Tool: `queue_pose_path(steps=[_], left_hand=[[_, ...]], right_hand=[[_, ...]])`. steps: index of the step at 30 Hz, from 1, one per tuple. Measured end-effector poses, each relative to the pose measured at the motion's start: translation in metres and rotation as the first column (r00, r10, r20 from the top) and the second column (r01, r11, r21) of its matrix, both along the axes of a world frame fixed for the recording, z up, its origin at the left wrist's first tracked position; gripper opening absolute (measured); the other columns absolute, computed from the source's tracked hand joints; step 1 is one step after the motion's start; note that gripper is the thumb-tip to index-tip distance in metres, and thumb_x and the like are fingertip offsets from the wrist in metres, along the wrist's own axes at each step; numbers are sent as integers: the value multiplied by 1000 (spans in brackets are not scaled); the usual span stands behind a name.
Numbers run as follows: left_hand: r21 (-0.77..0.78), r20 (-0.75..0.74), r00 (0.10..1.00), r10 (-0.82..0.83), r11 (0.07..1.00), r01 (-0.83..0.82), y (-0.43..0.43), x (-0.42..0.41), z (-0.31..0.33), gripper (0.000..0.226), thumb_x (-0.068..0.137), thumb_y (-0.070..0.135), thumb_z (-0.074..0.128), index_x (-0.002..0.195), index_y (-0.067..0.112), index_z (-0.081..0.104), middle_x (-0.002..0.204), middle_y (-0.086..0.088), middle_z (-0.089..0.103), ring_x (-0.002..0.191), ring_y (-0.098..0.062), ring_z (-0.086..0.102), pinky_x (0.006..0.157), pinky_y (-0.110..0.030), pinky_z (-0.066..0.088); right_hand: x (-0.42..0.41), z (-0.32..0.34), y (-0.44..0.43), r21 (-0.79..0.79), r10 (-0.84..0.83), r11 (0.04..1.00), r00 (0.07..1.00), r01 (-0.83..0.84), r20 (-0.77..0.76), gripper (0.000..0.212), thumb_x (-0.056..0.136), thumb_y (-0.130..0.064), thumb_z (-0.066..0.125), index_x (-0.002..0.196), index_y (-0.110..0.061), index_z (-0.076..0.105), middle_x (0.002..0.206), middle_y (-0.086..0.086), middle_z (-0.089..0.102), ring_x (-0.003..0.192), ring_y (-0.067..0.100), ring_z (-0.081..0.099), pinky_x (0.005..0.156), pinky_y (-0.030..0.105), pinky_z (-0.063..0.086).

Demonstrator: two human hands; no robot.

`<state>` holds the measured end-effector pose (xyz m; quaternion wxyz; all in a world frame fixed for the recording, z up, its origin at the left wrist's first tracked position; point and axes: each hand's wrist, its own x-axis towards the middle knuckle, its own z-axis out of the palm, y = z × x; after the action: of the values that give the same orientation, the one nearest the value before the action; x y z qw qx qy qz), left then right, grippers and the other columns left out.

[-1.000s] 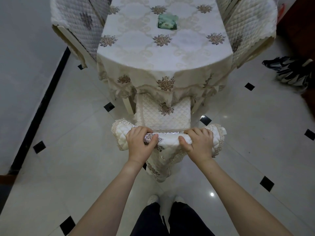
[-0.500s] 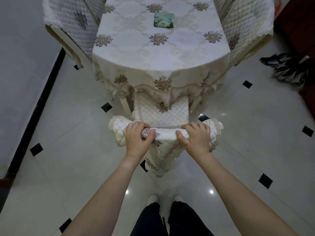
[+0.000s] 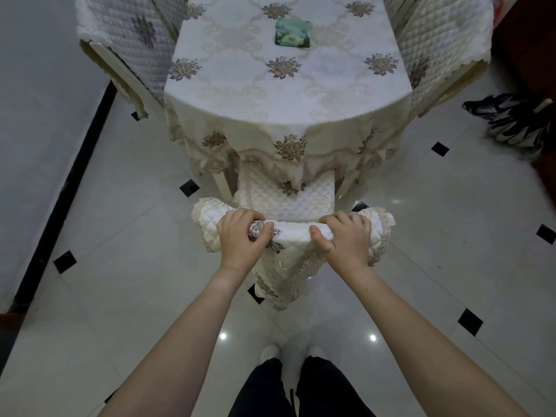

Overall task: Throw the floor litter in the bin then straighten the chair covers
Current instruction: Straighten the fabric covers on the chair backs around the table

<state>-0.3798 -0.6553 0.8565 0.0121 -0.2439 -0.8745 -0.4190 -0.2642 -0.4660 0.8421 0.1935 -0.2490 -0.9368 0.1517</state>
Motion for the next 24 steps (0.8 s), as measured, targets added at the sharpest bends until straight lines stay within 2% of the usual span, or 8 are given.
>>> queue_pose_path(steps=[24], left_hand=[[-2, 3, 1000, -30, 1000, 30, 10, -40, -3, 26, 82, 47, 55, 77, 23, 63, 78, 16, 57, 83, -10, 49, 87, -39, 37]], right_hand=[[-34, 1, 9, -12, -22, 1000, 1000, 22, 4, 54, 88, -61, 37, 84, -21, 74, 82, -5, 66, 81, 22, 54, 89, 40, 33]])
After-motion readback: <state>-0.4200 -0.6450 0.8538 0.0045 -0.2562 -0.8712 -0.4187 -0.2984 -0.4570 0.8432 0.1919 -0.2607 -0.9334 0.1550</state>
